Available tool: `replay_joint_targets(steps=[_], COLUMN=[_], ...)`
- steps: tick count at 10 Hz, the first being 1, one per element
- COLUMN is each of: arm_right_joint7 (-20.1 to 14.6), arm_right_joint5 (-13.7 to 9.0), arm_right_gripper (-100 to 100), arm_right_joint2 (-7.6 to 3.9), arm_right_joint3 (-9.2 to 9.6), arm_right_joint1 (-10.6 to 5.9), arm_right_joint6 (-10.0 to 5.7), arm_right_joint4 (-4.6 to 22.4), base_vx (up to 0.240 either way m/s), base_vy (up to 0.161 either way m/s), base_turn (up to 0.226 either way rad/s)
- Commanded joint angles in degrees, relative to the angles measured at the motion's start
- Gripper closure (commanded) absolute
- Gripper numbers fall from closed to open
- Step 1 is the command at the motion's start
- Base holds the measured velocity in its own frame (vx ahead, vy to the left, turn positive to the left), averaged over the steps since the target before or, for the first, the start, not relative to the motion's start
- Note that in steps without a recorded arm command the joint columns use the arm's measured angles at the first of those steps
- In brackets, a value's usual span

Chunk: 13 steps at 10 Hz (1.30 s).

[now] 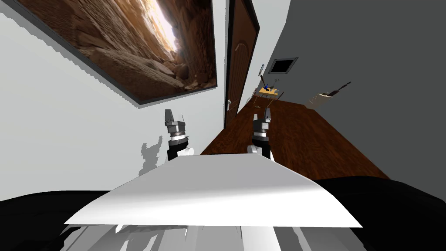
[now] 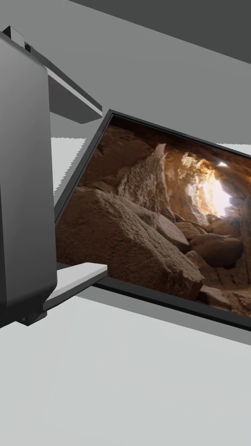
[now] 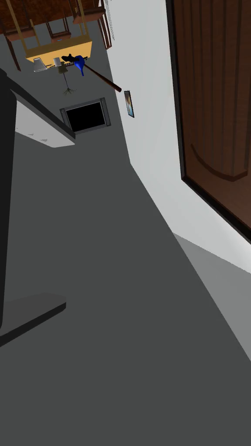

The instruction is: Pull the door open

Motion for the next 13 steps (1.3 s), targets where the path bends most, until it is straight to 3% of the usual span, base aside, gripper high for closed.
replay_joint_targets(steps=[1,13], arm_right_joint7=[0.88,6.61], arm_right_joint5=[0.82,6.17], arm_right_gripper=[-100,-100], arm_right_joint2=[-0.75,-4.97], arm_right_joint3=[0.21,1.55], arm_right_joint1=[-1.09,-8.18], arm_right_joint6=[-0.6,-4.49], arm_right_joint4=[2.04,15.3], base_vx=[0.091,0.09], base_vy=[-0.132,-0.036], base_turn=[0.046,0.038])
